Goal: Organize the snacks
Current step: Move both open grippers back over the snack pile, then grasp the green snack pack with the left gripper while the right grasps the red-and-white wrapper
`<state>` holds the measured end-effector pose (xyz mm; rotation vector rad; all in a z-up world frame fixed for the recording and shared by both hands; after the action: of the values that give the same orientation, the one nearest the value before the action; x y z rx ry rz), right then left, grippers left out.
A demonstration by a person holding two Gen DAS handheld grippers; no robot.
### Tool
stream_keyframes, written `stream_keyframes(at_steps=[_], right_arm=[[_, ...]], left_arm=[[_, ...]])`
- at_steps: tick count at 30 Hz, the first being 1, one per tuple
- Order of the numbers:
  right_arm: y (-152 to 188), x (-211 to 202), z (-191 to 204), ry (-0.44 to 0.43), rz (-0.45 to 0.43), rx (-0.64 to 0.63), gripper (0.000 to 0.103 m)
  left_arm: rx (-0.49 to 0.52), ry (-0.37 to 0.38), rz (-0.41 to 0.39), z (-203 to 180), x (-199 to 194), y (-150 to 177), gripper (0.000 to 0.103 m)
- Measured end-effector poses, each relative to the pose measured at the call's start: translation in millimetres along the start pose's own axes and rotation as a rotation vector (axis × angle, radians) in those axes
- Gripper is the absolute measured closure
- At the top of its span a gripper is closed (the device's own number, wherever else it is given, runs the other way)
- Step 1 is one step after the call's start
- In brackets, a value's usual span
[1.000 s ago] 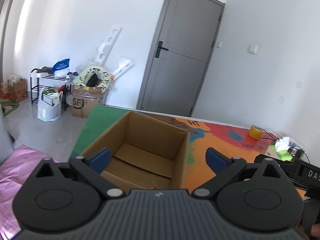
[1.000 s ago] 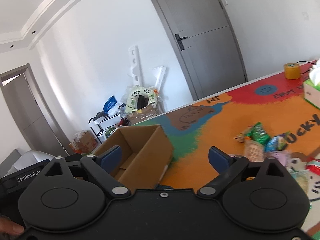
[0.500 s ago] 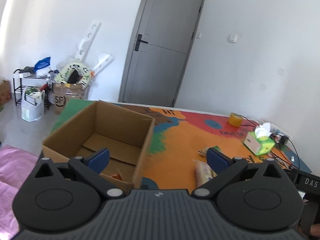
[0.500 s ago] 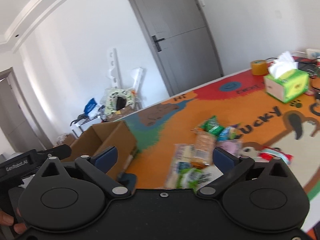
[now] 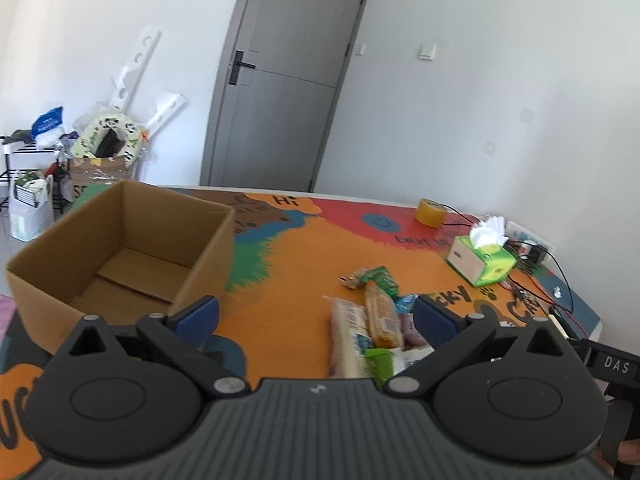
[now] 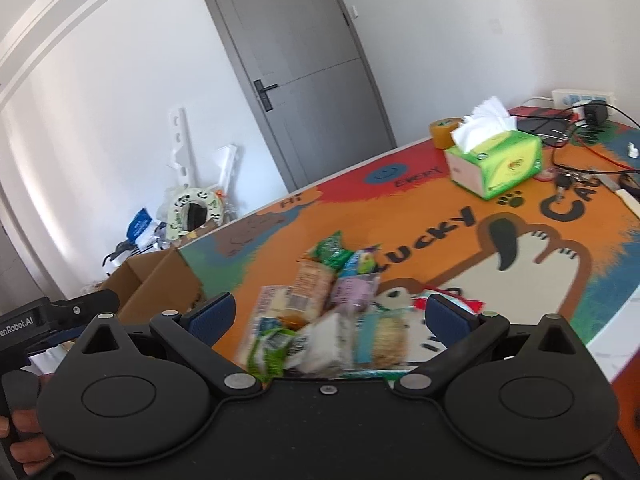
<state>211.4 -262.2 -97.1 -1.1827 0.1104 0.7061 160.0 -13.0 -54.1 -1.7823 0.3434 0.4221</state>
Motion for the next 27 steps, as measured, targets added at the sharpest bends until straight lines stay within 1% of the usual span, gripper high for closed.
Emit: stream_keyframes(at_steps=[3,5,9,10,12,14,16,18,22,25,27], right_arm=[[2,0,-8,0.014,0.004,0.006,0.002],[3,2,-13,0.019,0.008,0.008,0.005],[7,8,-22,0.031,0.021,0.012,0.018],[8,10,-24,0.034,0.027,0.013,0.022],[10,13,-30,0.041,0.037,0.019,0.025],[13,18,-35,0.040,0.052,0.028,0.029],[16,22,-39,0.045,0.062,0.032,0.036],[17,25,-45,0.061,0.062,0.036,0.037],[18,33,-57,0.093,0.074,0.035,0.037],[18,37,-64,0.101,0.076,0.037,0.037],[18,40,-68,0.103,0.076,0.042,0.037]], left_arm=[[0.004,0.012,0.008,-6,7,5,0.001],[0.002,0.023,0.017,-10,12,8,0.001],[0.003,0.049,0.040,-17,25,16,0.004],[0.001,0.054,0.044,-18,27,18,0.007],[0.011,0.060,0.060,-23,33,23,0.011],[0.029,0.066,0.082,-28,40,28,0.020],[0.016,0.083,0.108,-31,48,33,0.030],[0.015,0.085,0.127,-35,55,38,0.035],[0.010,0.091,0.148,-40,66,45,0.040],[0.021,0.096,0.173,-46,76,51,0.045],[0.024,0.105,0.192,-50,83,55,0.047]])
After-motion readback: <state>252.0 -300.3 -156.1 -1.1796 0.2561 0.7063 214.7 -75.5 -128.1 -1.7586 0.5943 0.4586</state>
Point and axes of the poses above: each gripper's, at about its wrist camera, not at the fingertips, and x roughly the way its jaws point, z to its left, y to its underside, the point moved 5 cm from there along x, roughly the way its jaws point, and after that the axes turned 2 degrees about -y, right-handed, at the moved point
